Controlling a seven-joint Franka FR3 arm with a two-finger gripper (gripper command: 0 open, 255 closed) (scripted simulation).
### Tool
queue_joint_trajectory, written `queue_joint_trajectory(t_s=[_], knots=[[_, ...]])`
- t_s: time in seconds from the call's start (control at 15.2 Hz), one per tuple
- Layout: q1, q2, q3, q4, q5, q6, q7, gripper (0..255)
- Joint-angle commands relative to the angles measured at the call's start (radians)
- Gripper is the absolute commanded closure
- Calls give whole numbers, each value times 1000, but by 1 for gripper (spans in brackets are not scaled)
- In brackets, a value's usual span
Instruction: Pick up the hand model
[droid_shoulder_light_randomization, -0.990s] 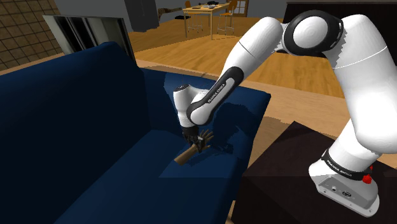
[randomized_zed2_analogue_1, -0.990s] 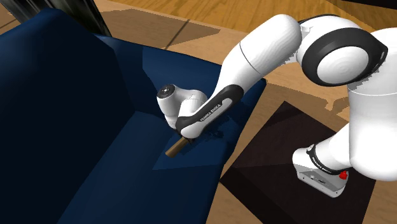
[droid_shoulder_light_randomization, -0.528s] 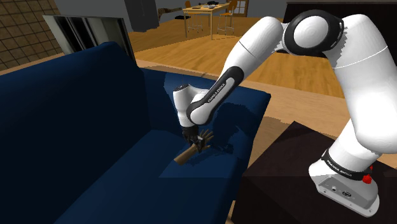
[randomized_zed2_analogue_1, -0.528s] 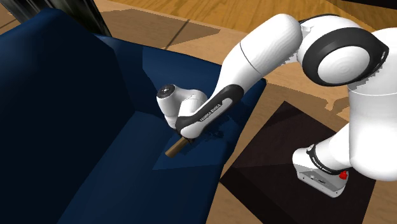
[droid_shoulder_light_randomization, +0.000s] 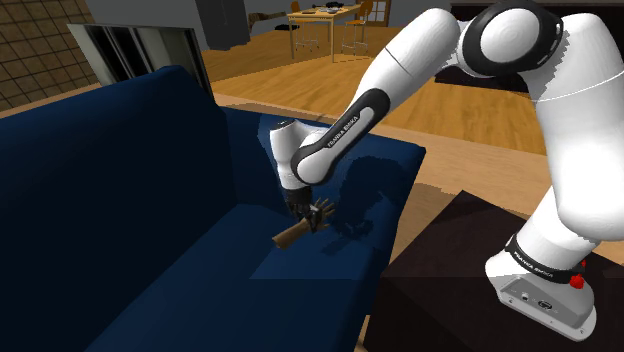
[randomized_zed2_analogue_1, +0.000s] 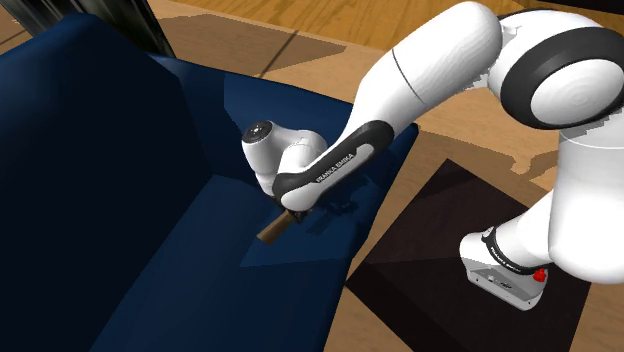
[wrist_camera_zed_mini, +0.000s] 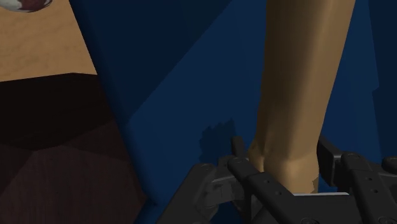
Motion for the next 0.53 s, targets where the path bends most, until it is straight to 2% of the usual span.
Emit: queue_joint_trajectory(t_s=[0.0,0.46], knots=[[-8,-20,7,-1,8,-18,-5,255],[-22,-71,26,-3,32,-64,-14,255]])
